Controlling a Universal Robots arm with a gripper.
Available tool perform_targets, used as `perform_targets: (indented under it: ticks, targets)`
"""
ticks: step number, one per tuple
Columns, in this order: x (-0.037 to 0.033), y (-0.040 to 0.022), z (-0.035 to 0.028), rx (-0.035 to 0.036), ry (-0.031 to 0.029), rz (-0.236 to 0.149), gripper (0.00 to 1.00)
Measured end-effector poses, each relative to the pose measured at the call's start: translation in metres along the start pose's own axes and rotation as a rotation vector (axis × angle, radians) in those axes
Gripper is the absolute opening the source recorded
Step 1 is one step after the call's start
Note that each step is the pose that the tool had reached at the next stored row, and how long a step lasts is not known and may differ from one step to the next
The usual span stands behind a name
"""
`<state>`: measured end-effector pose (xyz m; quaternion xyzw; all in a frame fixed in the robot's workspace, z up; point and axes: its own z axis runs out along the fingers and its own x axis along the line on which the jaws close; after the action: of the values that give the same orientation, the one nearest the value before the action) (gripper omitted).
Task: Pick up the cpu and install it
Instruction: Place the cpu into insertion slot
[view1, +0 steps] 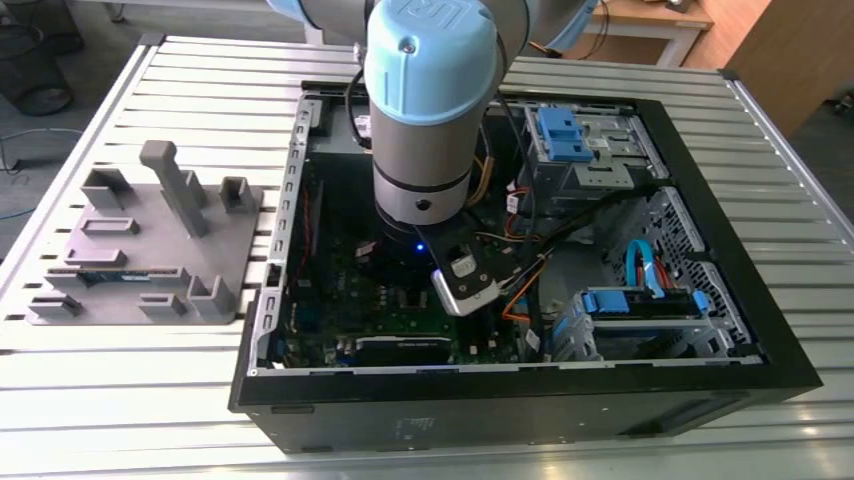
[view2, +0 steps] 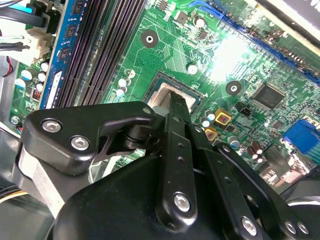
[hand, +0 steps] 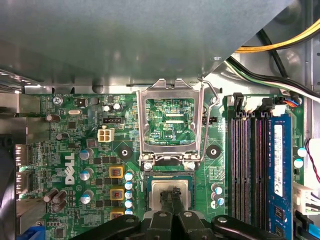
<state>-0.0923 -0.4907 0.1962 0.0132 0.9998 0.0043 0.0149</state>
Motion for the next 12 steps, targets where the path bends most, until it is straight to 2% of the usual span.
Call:
perform_targets:
  ticks: [12]
  targets:
    - [0.0000, 0.0000, 0.0025, 0.0004, -0.0001, 0.007, 0.11]
